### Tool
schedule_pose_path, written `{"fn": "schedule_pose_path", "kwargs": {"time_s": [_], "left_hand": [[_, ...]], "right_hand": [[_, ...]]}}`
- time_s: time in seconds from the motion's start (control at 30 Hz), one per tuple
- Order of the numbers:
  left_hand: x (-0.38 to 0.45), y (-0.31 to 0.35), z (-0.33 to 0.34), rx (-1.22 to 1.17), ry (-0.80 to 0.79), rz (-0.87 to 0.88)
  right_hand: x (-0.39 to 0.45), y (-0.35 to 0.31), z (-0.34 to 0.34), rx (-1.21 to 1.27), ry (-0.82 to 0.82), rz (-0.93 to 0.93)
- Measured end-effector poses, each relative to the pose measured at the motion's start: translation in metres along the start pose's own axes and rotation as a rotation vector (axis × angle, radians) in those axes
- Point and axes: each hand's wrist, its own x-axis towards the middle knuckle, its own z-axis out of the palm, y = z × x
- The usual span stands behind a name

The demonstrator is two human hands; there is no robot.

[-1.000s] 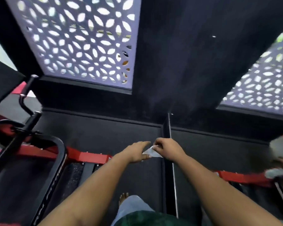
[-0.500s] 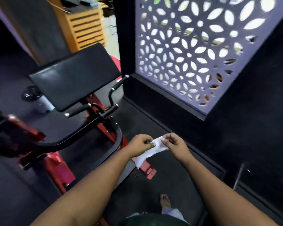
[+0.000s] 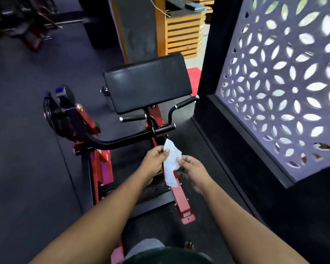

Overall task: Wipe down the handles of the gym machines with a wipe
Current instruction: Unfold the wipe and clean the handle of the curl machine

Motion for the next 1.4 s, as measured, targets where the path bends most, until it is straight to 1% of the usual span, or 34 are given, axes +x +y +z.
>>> {"fn": "schedule_pose_path", "kwargs": {"time_s": [0.13,0.2,0.27,0.3,0.4,0.43,0.47,0.53,0.6,0.67,0.73,0.83,0.93,1.0,1.03,1.1,1.17,1.23,1.3,1.33,1.4], "left_hand": [[-0.002,0.0,-0.013,0.065,0.124,0.012],[0.002,0.0,-0.021,0.075,0.16,0.035],[0.006,0.004,-0.027,0.004,0.158,0.041],[0.007,0.007,-0.03,-0.044,0.154,0.033],[0.011,0.02,-0.04,-0.188,0.149,0.0],[0.013,0.022,-0.045,-0.225,0.141,-0.019],[0.015,0.023,-0.052,-0.251,0.128,-0.038],[0.018,0.023,-0.065,-0.266,0.104,-0.055],[0.021,0.02,-0.082,-0.217,0.112,-0.035],[0.025,0.018,-0.1,-0.158,0.123,-0.012],[0.028,0.017,-0.115,-0.119,0.102,-0.012],[0.03,0.018,-0.13,-0.054,0.004,-0.069],[0.035,0.02,-0.14,-0.016,-0.036,-0.103],[0.038,0.028,-0.146,-0.075,-0.039,-0.117],[0.039,0.036,-0.149,-0.114,-0.066,-0.116],[0.04,0.056,-0.155,-0.139,-0.13,-0.045],[0.041,0.078,-0.16,-0.141,-0.129,0.074],[0.038,0.1,-0.162,-0.121,-0.105,0.187],[0.037,0.114,-0.163,-0.102,-0.079,0.257],[0.038,0.117,-0.163,-0.106,-0.062,0.255],[0.039,0.119,-0.161,-0.171,-0.052,0.183]], "right_hand": [[0.015,-0.013,0.01,0.047,0.078,-0.07],[0.021,-0.023,0.02,0.21,0.142,-0.098],[0.028,-0.03,0.033,0.379,0.156,-0.081],[0.031,-0.03,0.039,0.348,0.14,-0.044],[0.036,-0.021,0.054,-0.042,0.031,0.212],[0.039,-0.017,0.06,-0.113,-0.022,0.274],[0.04,-0.016,0.068,-0.138,-0.069,0.296],[0.042,-0.018,0.084,-0.062,-0.109,0.224],[0.046,-0.02,0.096,0.043,-0.04,0.088],[0.055,-0.019,0.099,0.023,0.024,-0.032],[0.06,-0.019,0.103,-0.065,0.072,-0.074],[0.062,-0.024,0.11,-0.088,0.097,-0.064],[0.068,-0.028,0.116,-0.116,0.087,-0.069],[0.072,-0.034,0.117,-0.137,0.058,-0.063],[0.073,-0.04,0.117,-0.136,0.04,-0.063],[0.074,-0.059,0.119,-0.134,-0.018,-0.121],[0.073,-0.082,0.118,-0.146,-0.086,-0.28],[0.074,-0.102,0.115,-0.315,-0.109,-0.489],[0.076,-0.113,0.111,-0.531,-0.096,-0.615],[0.077,-0.116,0.109,-0.589,-0.092,-0.647],[0.08,-0.12,0.104,-0.682,-0.076,-0.703]]}}
